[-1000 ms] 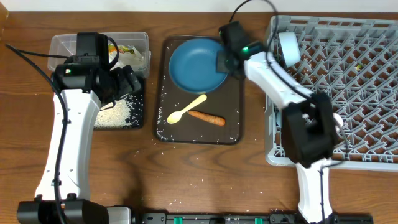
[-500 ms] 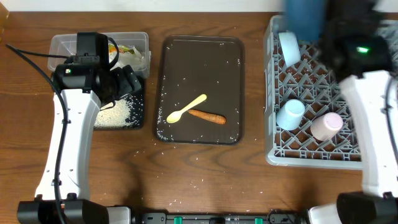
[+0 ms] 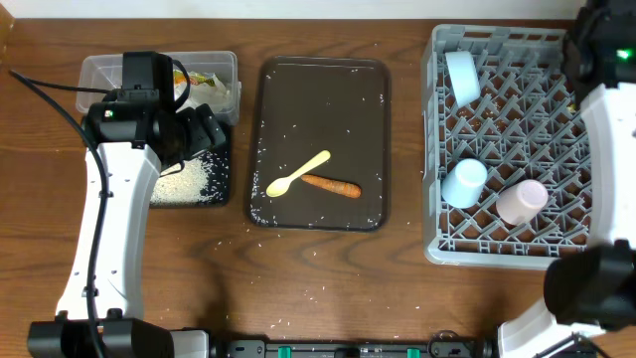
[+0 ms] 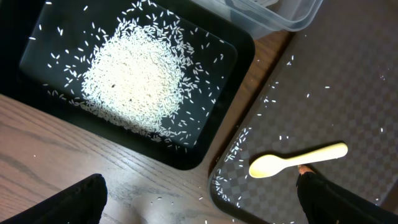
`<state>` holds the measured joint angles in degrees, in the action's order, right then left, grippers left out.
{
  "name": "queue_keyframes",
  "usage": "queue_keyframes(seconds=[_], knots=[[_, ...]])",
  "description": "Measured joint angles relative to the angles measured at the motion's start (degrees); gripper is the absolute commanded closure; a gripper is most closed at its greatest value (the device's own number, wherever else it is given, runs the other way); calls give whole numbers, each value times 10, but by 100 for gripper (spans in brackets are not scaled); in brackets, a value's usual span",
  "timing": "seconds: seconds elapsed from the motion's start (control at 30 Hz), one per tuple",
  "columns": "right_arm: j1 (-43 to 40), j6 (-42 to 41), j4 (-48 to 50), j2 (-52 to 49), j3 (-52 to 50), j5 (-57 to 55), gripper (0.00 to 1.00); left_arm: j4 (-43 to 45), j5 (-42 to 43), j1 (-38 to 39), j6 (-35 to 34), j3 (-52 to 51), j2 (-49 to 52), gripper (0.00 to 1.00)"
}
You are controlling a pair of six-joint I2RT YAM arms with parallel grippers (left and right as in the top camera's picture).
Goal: Sort waste into correct bins and load items into the dishwasher rack
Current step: 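Carry the blue plate right and stand it in the rack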
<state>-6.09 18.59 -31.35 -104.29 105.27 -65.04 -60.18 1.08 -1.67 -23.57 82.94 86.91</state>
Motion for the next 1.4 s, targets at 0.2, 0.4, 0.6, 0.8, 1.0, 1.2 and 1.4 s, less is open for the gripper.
queue_keyframes(seconds=[0.2,0.4,0.6,0.8,1.0,1.2,1.4], knots=[[0,37,2,-69,0,-9,97,0,0,0,0,0,0,0],[-9,85,6,-126,0,-20,99,0,0,0,0,0,0,0],[-29,125,40,-130,1,-18,99,0,0,0,0,0,0,0],[-45,204,59,-130,1,32,99,0,0,0,0,0,0,0],[-50,275,69,-126,8,99,99,0,0,0,0,0,0,0],[-50,368,129,-125,7,154,99,0,0,0,0,0,0,0],[-59,412,139,-126,7,181,99,0,0,0,0,0,0,0]])
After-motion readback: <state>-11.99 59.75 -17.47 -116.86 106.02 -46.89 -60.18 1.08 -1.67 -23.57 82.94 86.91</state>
